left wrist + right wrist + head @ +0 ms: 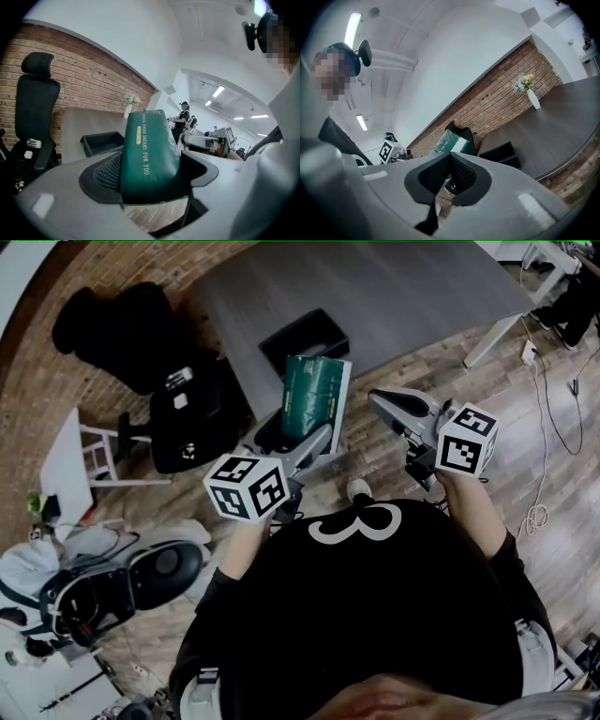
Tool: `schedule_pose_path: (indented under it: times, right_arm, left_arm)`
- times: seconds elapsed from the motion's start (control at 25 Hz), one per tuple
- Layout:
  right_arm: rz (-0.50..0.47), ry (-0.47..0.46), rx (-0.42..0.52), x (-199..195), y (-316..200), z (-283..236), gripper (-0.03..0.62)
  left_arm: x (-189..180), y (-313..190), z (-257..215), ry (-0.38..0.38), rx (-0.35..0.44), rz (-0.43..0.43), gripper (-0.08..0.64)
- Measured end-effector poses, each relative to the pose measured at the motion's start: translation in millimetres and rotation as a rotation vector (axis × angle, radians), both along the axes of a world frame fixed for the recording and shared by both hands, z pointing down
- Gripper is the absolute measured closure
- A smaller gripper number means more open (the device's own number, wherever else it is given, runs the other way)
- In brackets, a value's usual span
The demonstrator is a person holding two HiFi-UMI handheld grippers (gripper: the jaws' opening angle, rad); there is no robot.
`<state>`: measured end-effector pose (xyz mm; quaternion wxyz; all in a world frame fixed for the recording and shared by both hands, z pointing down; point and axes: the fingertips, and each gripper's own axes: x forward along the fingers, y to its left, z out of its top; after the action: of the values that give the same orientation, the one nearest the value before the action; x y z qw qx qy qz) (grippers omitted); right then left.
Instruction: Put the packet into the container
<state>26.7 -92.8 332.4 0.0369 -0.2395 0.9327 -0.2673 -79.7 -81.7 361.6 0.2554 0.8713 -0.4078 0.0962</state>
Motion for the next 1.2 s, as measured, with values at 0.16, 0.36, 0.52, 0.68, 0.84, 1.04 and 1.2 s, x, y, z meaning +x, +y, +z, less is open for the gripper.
schedule_pose_path:
  times: [0.16, 0.36, 0.52, 0.68, 0.84, 1.04, 1.2]
  right_arm:
    - [-0.019, -0.005, 0.027, 5, -28, 0, 0.591]
    - [-0.032, -0.008, 0.053, 13, -40, -2, 0.591]
    - [-0.03, -0.024, 0.058, 19, -55, -7, 0.591]
    - [-0.008, -0.022, 0.065, 29, -64, -13, 0.591]
    - [0.029, -0.014, 0.059, 37, -70, -8, 0.591]
    - [0.062, -0.003, 0.034, 39, -81, 0, 0.591]
    - [0.08, 0.015, 0.002, 26, -101, 11, 0.591]
  left_arm:
    - [5, -29, -3, -0.025, 0.044, -0.002, 0.147]
    - [-2, -49, 0, -0.136, 0.119, -0.031, 0.149]
    - [-9, -69, -6, -0.174, 0.152, -0.036, 0.149]
    - [-18, -88, -15, -0.253, 0.208, -0.012, 0.149]
    - [-24, -103, -18, -0.313, 0.256, 0.046, 0.149]
    - [-27, -124, -15, -0.368, 0.299, 0.127, 0.149]
    - [-32, -145, -2, -0.436, 0.33, 0.242, 0.149]
